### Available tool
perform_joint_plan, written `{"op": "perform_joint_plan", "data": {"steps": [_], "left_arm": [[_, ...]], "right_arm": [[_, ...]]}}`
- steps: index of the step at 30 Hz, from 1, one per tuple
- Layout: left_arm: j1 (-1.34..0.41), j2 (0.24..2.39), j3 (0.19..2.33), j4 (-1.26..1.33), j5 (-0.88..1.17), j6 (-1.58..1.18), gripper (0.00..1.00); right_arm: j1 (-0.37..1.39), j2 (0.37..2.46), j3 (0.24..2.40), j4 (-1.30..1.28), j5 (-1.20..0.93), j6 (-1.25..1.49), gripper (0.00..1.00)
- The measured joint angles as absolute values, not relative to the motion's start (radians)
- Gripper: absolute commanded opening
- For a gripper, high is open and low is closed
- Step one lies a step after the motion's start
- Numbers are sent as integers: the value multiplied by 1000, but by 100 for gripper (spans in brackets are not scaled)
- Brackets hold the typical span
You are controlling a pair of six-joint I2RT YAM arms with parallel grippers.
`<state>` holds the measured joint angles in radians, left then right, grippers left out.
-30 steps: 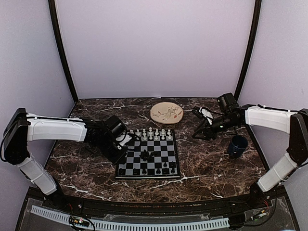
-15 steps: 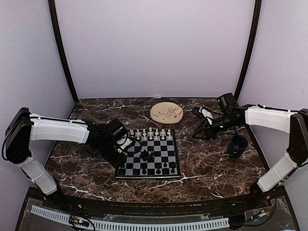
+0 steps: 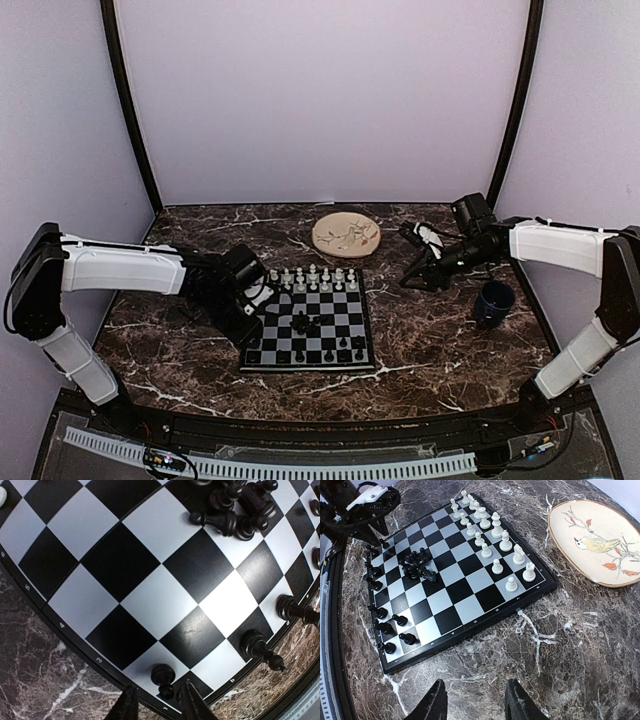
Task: Set up the chess pieces on the board
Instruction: Place the pawn at h7, then pick up the pawn from the chessboard.
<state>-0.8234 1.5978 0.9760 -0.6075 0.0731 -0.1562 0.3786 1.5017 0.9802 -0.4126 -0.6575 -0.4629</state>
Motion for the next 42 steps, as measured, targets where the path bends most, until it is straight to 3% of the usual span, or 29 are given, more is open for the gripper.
{"op": "perform_joint_plan", "data": {"steps": [8,17,24,36,42], "left_arm": [[-823,1611,1118,-604,33,-119,35],[-823,1893,1330,-504,67,-81,30],[-823,1963,1372,-495,82,-82,28],[-823,1965,1375,-476,74,-82,8],[-823,1965,1376,-469,74,-82,4]], "right_arm": [[379,1502,980,-413,-658,-463,40],[379,1502,980,-415,-657,-463,40],[379,1501,977,-415,-653,-463,40],[379,1501,977,-415,-653,-464,40],[379,1501,977,-415,-653,-467,40]]}}
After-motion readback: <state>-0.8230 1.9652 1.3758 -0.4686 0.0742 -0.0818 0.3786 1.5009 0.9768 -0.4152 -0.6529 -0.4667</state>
